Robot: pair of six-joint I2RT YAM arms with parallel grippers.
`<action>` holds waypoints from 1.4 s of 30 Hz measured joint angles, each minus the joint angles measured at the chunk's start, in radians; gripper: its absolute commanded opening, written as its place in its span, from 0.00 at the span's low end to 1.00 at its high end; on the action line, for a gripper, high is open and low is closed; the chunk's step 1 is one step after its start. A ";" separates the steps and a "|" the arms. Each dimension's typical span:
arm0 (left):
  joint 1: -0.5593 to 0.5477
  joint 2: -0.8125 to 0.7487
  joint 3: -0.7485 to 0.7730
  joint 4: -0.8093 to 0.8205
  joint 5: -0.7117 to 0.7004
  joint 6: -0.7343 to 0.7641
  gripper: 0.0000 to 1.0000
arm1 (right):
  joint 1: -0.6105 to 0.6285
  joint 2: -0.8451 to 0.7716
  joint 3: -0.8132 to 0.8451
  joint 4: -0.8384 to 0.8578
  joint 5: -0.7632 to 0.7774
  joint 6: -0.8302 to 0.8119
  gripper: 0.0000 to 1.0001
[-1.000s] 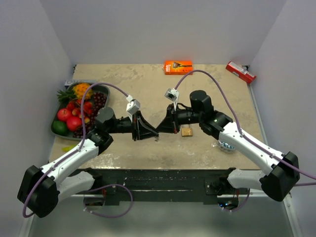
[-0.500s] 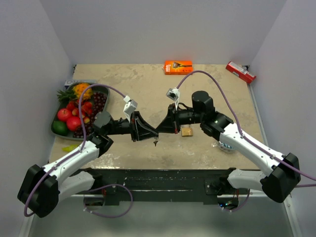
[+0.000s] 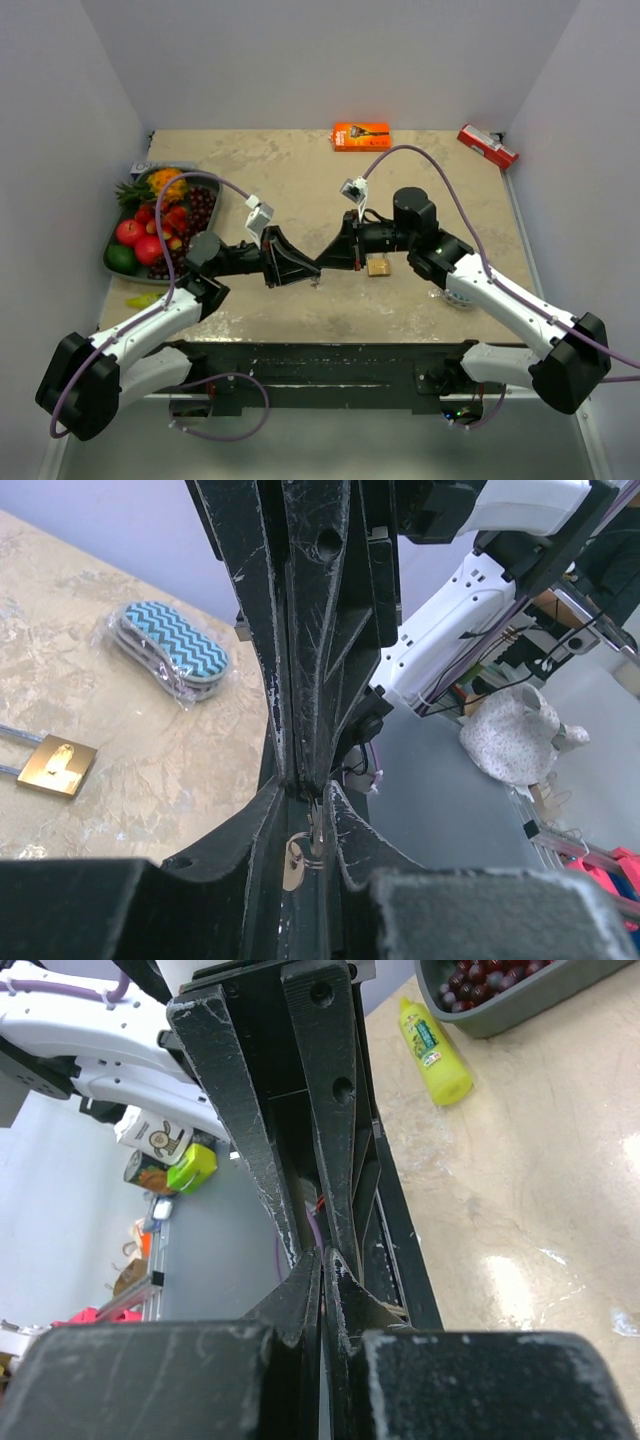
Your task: Unlock with the key
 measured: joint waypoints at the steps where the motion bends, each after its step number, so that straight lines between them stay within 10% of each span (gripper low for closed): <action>1: 0.000 0.000 -0.004 0.010 -0.003 -0.008 0.00 | -0.001 -0.002 -0.004 0.007 0.000 0.006 0.00; 20: -0.007 -0.030 -0.043 0.043 -0.070 -0.066 0.00 | -0.051 -0.053 -0.046 0.140 0.013 0.082 0.00; 26: -0.007 -0.016 -0.043 0.046 -0.061 -0.066 0.45 | -0.051 -0.053 -0.046 0.124 0.013 0.060 0.00; 42: -0.011 0.040 -0.041 0.084 -0.066 -0.072 0.46 | -0.051 -0.053 -0.046 0.099 0.000 0.014 0.00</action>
